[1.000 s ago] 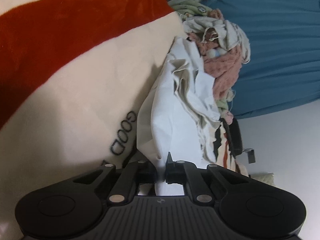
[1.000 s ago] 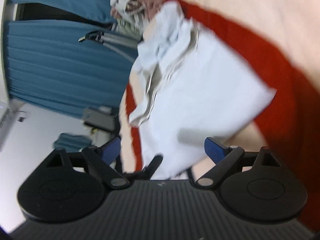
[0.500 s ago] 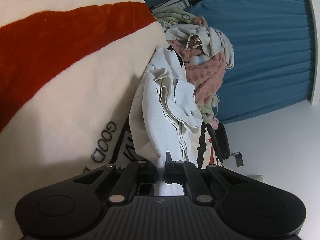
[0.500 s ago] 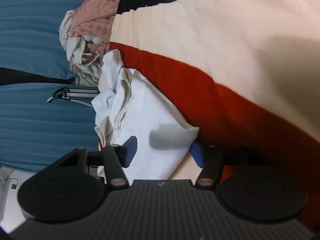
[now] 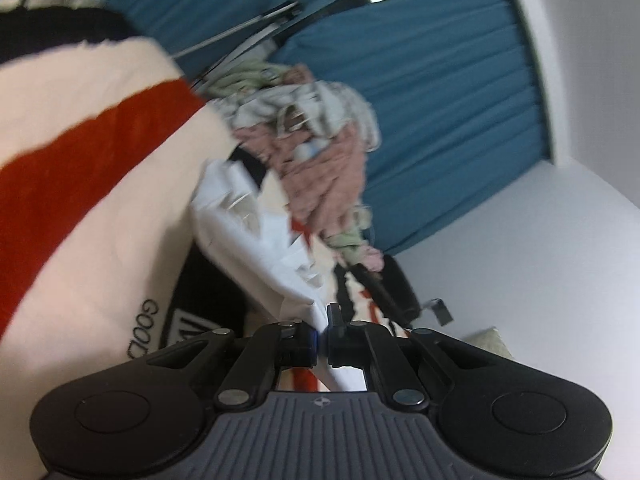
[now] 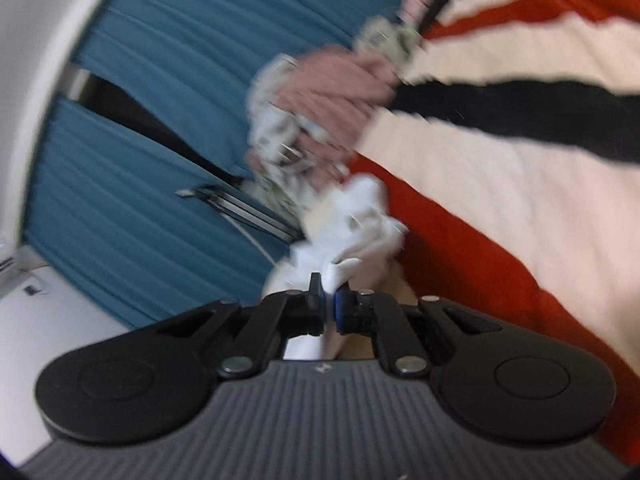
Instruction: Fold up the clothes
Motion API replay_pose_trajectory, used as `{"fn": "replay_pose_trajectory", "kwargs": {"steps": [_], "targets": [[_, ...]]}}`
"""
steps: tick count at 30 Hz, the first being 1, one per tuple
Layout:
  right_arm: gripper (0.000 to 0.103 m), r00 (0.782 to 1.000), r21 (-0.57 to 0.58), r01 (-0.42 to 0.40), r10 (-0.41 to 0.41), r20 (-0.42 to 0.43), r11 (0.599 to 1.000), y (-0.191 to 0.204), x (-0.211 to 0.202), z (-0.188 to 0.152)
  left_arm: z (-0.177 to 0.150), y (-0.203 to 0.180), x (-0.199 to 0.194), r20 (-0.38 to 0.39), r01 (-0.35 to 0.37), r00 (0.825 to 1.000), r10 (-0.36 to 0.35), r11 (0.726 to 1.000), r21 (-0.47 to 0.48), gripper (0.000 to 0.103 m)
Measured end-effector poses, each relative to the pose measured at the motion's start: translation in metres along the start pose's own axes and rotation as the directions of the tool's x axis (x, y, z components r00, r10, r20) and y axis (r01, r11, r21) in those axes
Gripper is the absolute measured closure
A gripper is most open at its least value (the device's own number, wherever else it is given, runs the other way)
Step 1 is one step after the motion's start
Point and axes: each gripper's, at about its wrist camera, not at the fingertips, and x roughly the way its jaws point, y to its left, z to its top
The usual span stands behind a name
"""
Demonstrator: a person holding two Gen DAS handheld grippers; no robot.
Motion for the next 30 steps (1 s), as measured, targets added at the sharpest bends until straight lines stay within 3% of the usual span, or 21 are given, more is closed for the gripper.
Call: {"fn": "replay_pose_trajectory", "kwargs": {"steps": [6,11,14,18,22,27,30], "targets": [[0.095,0.995,-0.076,-0.068,0.073,0.071,0.995,0.019,-0.075,-0.009,-0.027,-0.026,-0.066,0.007,0.047,0.999,-0.048,0.998,0.038,0.099],[0.095,0.997,-0.097,-0.035,0.041,0.066,0.995,0.009,-0.127,-0.034,-0.062,-0.028,-0.106,-0.02,-0.003,1.0,0.004,0.998,0.061,0.099],[0.095,0.998,-0.1,-0.019,0.024,0.051,0.995,0.008,-0.131,-0.038,-0.059,-0.024,-0.107,-0.034,-0.023,0.999,0.024,0.999,0.028,0.099],[0.095,0.999,-0.115,-0.011,0.017,0.051,0.993,0.021,-0.111,-0.022,-0.036,-0.035,-0.086,-0.045,-0.043,0.998,0.044,0.999,0.032,0.099],[0.095,0.998,-0.167,0.052,-0.045,0.045,0.985,0.047,-0.07,0.004,0.008,-0.065,-0.029,-0.058,-0.126,0.99,0.132,0.987,0.104,0.099],[0.095,0.992,-0.173,0.125,-0.12,0.035,0.977,0.069,0.021,0.044,0.06,-0.085,0.064,-0.013,-0.213,0.975,0.22,0.955,0.206,0.099],[0.095,0.986,-0.257,0.162,-0.148,0.074,0.953,0.072,0.074,0.056,0.076,-0.076,0.106,0.009,-0.222,0.974,0.226,0.946,0.237,0.098]]}}
